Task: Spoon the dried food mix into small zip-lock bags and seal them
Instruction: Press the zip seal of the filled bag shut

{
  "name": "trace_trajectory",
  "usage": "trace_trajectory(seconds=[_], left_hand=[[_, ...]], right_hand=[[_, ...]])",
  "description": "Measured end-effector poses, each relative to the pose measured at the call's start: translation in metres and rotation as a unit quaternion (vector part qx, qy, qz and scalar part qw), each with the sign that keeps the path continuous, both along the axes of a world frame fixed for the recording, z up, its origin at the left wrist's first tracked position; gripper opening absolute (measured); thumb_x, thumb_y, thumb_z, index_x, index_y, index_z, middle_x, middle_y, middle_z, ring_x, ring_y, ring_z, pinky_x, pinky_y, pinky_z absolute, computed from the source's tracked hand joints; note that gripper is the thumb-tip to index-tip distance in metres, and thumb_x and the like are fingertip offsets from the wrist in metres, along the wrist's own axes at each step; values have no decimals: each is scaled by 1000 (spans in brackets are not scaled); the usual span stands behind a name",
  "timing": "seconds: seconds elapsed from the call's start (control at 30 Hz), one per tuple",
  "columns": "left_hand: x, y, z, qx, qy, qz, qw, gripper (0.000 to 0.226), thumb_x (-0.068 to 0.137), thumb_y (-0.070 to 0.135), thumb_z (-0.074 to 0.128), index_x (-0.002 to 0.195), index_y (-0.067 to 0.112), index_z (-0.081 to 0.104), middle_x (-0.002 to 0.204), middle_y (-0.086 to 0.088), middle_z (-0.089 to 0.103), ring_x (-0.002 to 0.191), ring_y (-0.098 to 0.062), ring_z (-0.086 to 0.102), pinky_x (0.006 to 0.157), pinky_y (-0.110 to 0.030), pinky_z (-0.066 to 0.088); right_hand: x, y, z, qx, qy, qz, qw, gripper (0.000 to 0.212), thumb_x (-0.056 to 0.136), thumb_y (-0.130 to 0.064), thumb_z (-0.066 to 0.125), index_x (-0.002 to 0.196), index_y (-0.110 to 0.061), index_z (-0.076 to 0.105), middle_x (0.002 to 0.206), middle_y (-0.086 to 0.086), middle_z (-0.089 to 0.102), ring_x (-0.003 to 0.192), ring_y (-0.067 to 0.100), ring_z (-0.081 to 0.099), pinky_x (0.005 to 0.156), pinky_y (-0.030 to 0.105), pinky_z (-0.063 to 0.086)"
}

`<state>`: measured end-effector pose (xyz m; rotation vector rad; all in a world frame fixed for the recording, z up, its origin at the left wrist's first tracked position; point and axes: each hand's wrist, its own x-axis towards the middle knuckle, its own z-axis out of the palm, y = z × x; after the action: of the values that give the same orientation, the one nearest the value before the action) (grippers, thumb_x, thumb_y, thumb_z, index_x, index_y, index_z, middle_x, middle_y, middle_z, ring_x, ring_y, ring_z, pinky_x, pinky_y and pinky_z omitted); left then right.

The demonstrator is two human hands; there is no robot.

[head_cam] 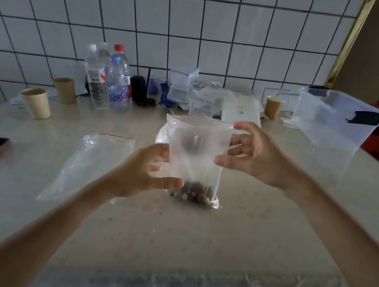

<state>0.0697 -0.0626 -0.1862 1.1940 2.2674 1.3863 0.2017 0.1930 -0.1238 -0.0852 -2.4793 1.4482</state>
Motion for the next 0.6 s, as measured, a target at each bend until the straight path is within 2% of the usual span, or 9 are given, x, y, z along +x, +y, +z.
trace_trajectory(seconds=[0.03,0.1,0.13,0.2,0.27,0.37,0.43,0.5,0.6], left_hand=[[1,6,-7,1,-7,-13,1000,54,75,45,91,121,24,71,117,9,76,109,-1,69,95,-24,53],[3,18,-17,30,-14,16,999,15,85,35,82,95,24,80,92,9,80,84,-1,70,82,-22,52],[4,24,-18,47,-24,42,998,11,88,34,78,87,23,80,83,7,79,75,-4,69,76,-25,53],[8,35,-17,89,-46,83,991,19,90,40,75,85,22,78,79,1,79,73,-11,73,67,-26,55],[12,44,-14,136,-64,92,984,18,93,38,75,89,21,78,82,-3,80,78,-16,77,63,-25,59],[18,58,-9,165,-68,77,981,15,96,31,73,91,17,78,84,-3,80,78,-13,76,65,-22,60],[20,67,-9,171,-72,58,981,17,97,31,72,94,15,77,86,-4,80,81,-11,76,67,-22,61],[19,73,-10,172,-77,45,981,20,94,36,72,97,17,76,89,-3,80,87,-13,77,74,-26,63],[11,78,-15,118,7,41,992,16,89,43,75,99,31,74,94,12,78,90,-6,74,80,-19,59]], right_hand=[[0,-2,-9,-23,-18,1,1000,101,58,-37,93,144,-19,43,122,8,68,104,20,72,91,35,60],[0,-7,-28,-66,-48,13,997,82,69,-19,91,140,-11,50,121,14,70,105,24,71,95,36,59],[1,-10,-37,-83,-59,20,995,69,75,-11,89,135,-7,55,120,16,72,105,24,71,95,34,58],[2,-18,-54,-113,-71,17,991,46,82,-5,84,123,-3,64,112,14,74,98,19,70,89,27,58],[2,-25,-67,-129,-63,-25,989,30,88,-6,79,116,1,70,102,9,73,88,15,67,76,21,54],[1,-26,-75,-180,-24,-92,979,12,96,-8,71,102,2,74,94,11,71,86,20,63,78,28,49],[3,-21,-73,-229,4,-122,966,13,100,-11,65,90,-5,73,86,11,71,83,22,64,80,33,50],[6,-11,-70,-257,37,-143,955,20,102,-11,61,85,-9,72,84,11,75,79,20,69,78,30,55],[10,15,-62,-268,86,-162,946,28,105,-9,56,83,-10,74,89,13,79,79,20,74,78,29,61]])
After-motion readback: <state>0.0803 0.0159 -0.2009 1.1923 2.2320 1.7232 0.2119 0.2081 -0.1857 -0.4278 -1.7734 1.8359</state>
